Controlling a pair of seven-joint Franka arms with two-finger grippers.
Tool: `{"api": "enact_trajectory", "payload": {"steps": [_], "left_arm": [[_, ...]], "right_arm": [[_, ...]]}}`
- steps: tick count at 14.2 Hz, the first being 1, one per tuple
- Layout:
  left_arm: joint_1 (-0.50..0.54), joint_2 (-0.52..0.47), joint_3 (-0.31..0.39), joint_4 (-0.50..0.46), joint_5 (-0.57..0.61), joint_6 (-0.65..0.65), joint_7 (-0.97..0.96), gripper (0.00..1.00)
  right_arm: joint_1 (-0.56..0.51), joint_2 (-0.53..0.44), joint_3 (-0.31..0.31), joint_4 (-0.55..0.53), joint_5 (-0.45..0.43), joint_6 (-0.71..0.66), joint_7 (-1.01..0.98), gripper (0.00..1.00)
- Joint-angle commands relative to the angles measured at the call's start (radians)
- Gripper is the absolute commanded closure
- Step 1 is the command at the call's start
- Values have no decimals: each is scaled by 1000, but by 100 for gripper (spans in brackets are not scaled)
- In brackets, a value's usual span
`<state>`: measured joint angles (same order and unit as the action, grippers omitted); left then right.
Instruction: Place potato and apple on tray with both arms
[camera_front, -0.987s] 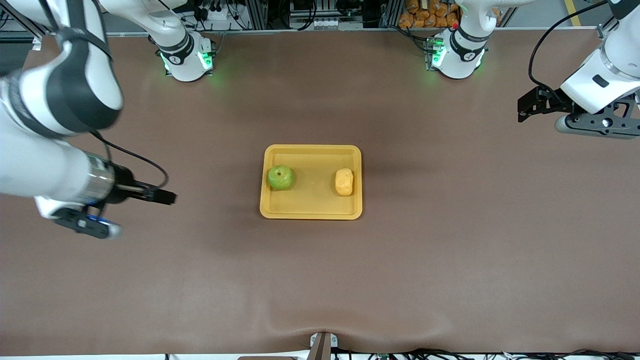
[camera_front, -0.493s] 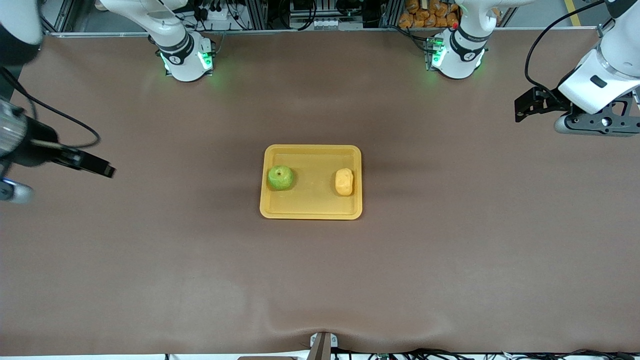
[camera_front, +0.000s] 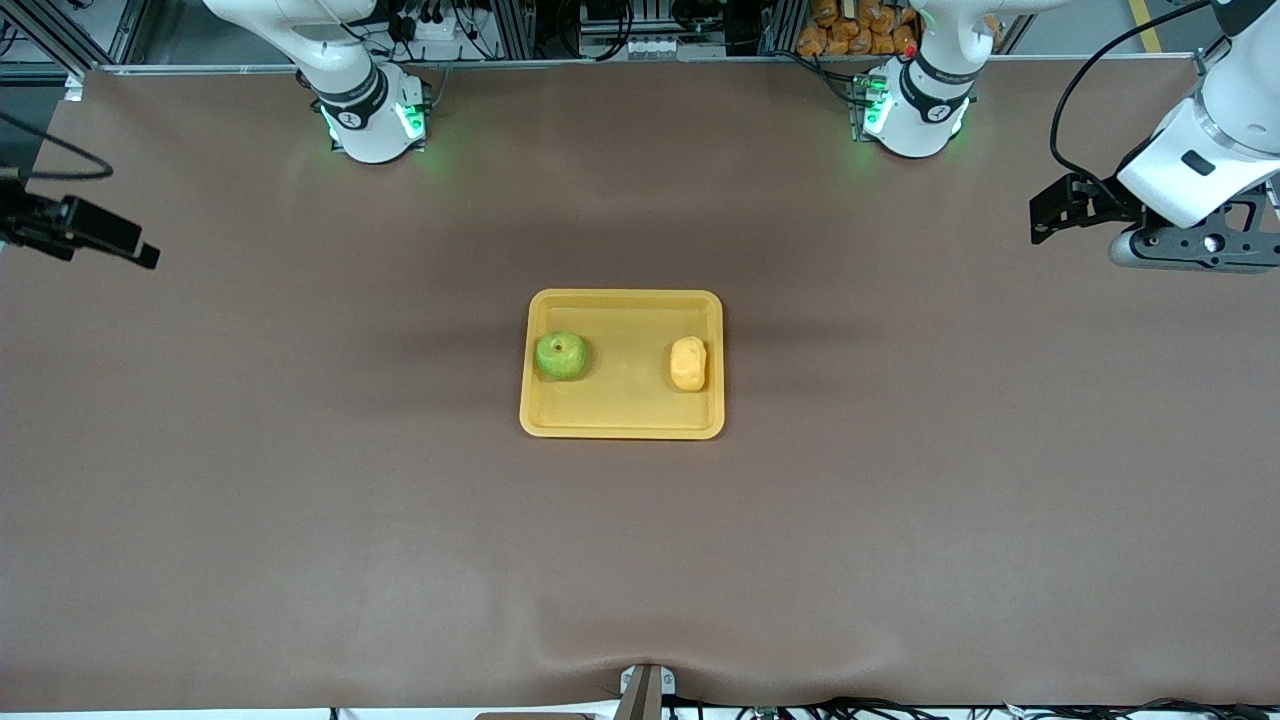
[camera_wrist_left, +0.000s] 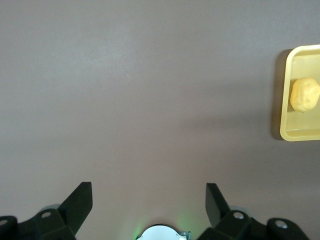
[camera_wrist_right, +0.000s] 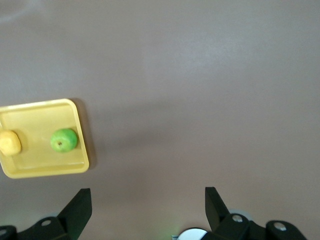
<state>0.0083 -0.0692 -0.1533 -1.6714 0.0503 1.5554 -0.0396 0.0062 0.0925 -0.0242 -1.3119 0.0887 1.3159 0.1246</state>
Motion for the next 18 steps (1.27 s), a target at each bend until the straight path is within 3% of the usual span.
{"api": "enact_trajectory", "payload": {"steps": [1, 5, 18], "left_arm": [[4, 3, -6, 18, 11, -20, -17, 0], [4, 3, -8, 18, 11, -20, -17, 0], [6, 8, -6, 18, 8, -20, -16, 0]], "right_arm": [[-26, -100, 27, -130, -61, 13, -39, 0], [-23, -135, 29, -179, -90, 25, -43, 0], [-31, -125, 20, -147, -93, 65, -167, 0]]}}
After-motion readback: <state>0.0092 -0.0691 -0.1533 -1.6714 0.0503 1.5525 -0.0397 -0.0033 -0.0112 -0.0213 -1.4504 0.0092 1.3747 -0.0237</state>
